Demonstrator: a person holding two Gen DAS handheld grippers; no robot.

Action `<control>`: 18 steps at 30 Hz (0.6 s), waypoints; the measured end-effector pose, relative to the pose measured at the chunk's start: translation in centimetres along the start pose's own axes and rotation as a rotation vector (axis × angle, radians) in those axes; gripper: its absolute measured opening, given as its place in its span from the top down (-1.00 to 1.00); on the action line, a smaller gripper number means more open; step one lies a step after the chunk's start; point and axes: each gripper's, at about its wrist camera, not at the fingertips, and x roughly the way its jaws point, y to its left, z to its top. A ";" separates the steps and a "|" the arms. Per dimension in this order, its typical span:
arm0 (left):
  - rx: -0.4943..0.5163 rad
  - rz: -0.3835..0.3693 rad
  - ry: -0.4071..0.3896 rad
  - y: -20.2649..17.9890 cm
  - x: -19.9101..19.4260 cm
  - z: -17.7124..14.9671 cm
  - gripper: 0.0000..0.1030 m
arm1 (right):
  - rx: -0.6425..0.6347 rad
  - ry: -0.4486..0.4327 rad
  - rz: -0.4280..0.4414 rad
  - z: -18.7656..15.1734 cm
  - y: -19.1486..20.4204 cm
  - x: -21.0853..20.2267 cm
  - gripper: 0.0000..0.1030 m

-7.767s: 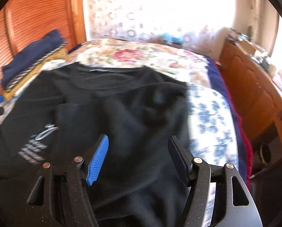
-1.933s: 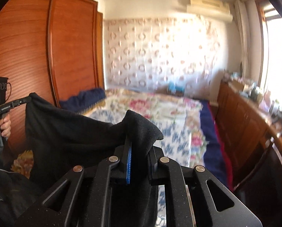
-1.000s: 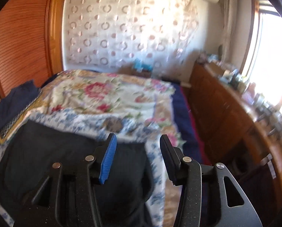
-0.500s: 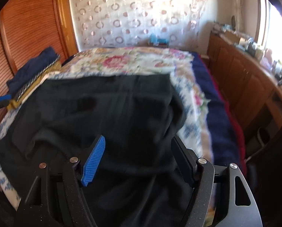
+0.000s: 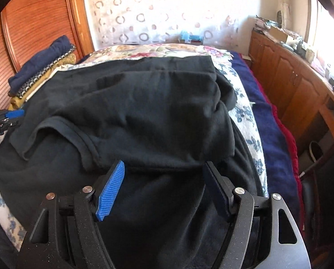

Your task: Fold small clothes

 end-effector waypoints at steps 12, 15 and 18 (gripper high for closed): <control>0.001 -0.001 0.000 0.0 0.0 -0.1 -0.03 | 0.068 -0.003 0.007 -0.3 -1.3 -0.1 -0.43; -0.002 -0.004 0.000 0.1 0.0 -0.1 -0.03 | 0.076 0.001 0.013 -0.4 -1.4 -0.3 -0.43; -0.002 -0.003 0.000 0.1 0.0 -0.1 -0.03 | 0.090 0.004 0.026 -0.8 -1.6 -0.7 -0.44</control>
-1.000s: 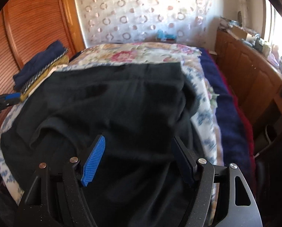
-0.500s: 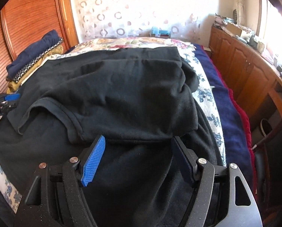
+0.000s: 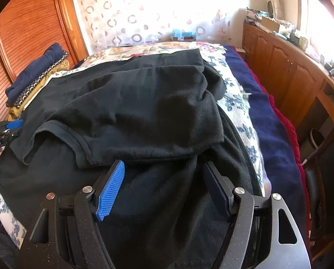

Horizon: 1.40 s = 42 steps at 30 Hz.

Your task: Fold small clothes

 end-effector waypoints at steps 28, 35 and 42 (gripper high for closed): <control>-0.064 -0.025 -0.027 0.1 -3.1 -2.9 0.04 | -0.036 0.012 -0.087 1.6 1.9 2.2 -0.41; -0.084 -0.055 -0.032 0.4 -4.2 -3.8 0.28 | -0.037 0.012 -0.091 1.6 1.9 2.2 -0.41; -0.085 -0.080 0.000 -0.5 -3.0 -3.4 0.28 | -0.033 0.010 -0.089 1.6 2.1 2.2 -0.40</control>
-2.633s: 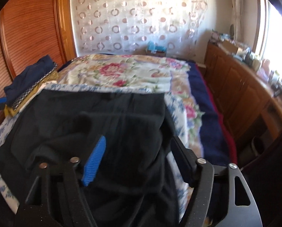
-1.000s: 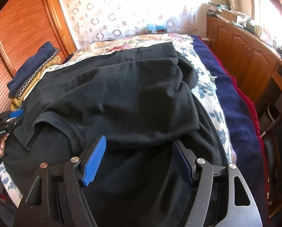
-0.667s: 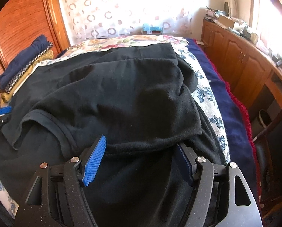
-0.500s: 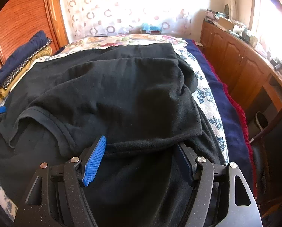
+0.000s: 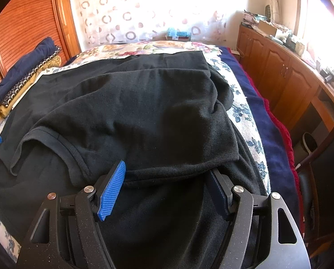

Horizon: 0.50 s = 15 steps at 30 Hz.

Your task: Fold small clothes

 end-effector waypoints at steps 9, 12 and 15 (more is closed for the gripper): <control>0.050 -0.011 -0.005 -1.4 0.6 0.4 0.28 | 0.000 0.000 -0.001 0.0 0.0 0.0 -0.40; 0.041 0.003 0.002 -1.4 0.9 0.9 0.28 | -0.001 -0.001 -0.003 0.0 -0.1 -0.1 -0.40; 0.040 0.004 0.002 -1.5 1.2 1.2 0.28 | 0.008 -0.005 0.002 0.0 -0.2 -0.1 -0.34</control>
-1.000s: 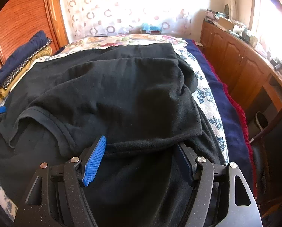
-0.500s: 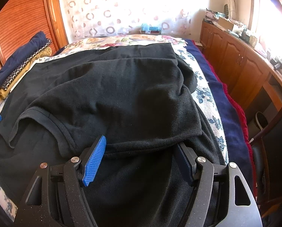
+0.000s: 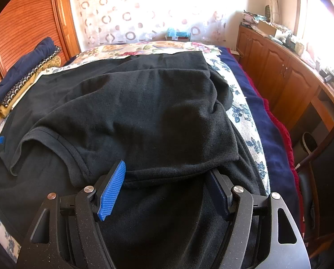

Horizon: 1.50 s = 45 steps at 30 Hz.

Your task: Fold small clothes

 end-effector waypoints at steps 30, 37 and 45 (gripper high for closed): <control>-0.023 -0.014 -0.297 0.5 -10.1 0.6 1.00 | -0.031 -0.231 0.092 1.5 -0.8 -9.5 1.00; -0.029 -0.022 -0.307 0.2 -13.0 -1.2 1.00 | -0.071 -0.266 0.104 -0.4 -0.8 -14.5 1.00; -0.047 0.055 -0.159 0.6 -8.8 -4.3 0.93 | -0.043 -0.119 0.089 -4.8 -1.5 -10.7 1.00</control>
